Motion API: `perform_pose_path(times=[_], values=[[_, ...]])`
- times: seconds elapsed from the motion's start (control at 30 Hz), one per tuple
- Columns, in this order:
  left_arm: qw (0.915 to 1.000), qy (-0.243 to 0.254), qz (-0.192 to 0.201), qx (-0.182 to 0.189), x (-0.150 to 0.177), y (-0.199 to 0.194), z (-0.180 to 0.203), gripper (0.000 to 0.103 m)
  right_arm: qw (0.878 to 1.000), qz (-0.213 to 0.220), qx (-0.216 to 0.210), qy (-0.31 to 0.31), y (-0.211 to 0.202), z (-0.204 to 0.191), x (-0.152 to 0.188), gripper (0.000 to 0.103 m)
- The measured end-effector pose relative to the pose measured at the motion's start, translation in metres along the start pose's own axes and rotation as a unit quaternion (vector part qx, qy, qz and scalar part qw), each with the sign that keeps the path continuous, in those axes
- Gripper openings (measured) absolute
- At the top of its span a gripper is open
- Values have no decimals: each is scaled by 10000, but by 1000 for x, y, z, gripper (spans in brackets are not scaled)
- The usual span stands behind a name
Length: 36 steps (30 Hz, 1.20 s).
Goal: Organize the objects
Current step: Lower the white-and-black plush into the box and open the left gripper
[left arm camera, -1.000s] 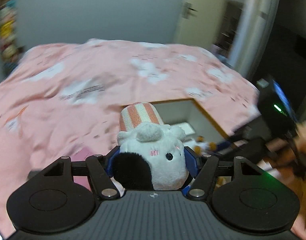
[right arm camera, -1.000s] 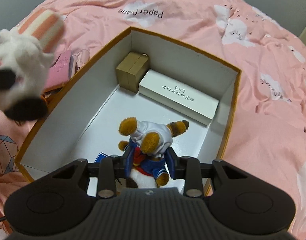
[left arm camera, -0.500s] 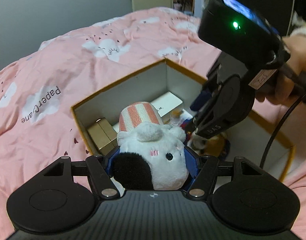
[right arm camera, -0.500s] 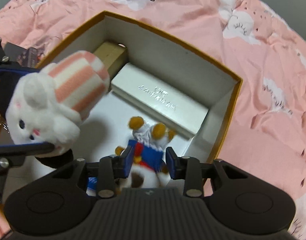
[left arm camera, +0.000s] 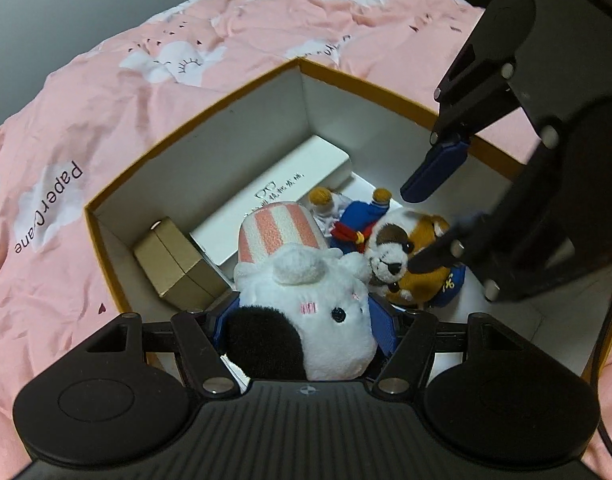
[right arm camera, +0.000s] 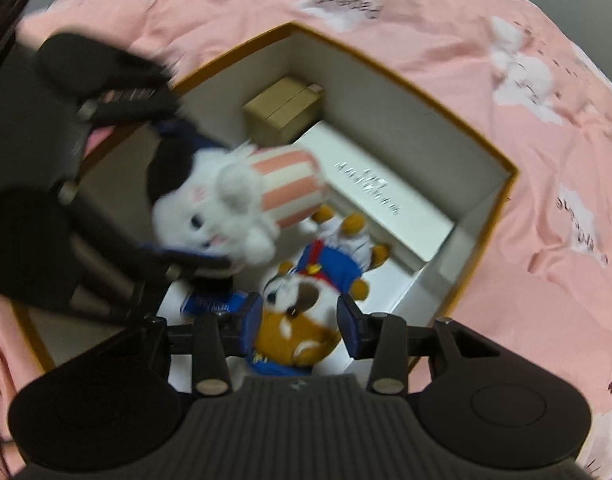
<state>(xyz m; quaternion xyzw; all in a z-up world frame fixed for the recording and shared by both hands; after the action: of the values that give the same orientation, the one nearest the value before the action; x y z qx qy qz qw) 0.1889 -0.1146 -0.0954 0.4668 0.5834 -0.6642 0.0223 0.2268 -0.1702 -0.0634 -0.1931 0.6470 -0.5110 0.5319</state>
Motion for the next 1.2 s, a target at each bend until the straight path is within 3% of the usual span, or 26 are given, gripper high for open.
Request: perform_pose_path(times=[0.3, 0.43, 0.57, 0.73, 0.87, 1.2], values=[[9993, -208, -295, -124, 0, 6, -8, 76, 9972, 85, 367, -651, 18, -14, 10, 42], [9990, -130, -347, -250, -3, 10, -8, 76, 9961, 111, 732, -484, 18, -15, 10, 29], [9988, -157, -457, -128, -9, 16, -4, 76, 9937, 55, 1106, -196, 13, -6, 12, 16], [9982, -296, -516, -30, -13, 29, -2, 76, 9964, 167, 760, 328, 4, 9, 10, 13], [9980, -324, -548, 1, -16, 35, 0, 76, 9951, 303, 751, 562, 2, 15, 6, 14], [9989, -161, -398, 176, -26, 45, 20, 78, 9987, 138, 467, 139, -3, 8, 15, 15]])
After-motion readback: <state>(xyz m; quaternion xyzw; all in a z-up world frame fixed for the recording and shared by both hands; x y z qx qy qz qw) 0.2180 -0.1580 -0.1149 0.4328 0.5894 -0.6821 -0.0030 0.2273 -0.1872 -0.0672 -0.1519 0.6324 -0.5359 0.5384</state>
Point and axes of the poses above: each gripper's, at about its wrist camera, not at the fingertips, and y roughly the way its jaws point, z to its right, x to its underside, the point moved 3 cm from there along y, roughly the way its jaws point, and after that the axes turned 10 degrees about z, right-handed, at the moved point
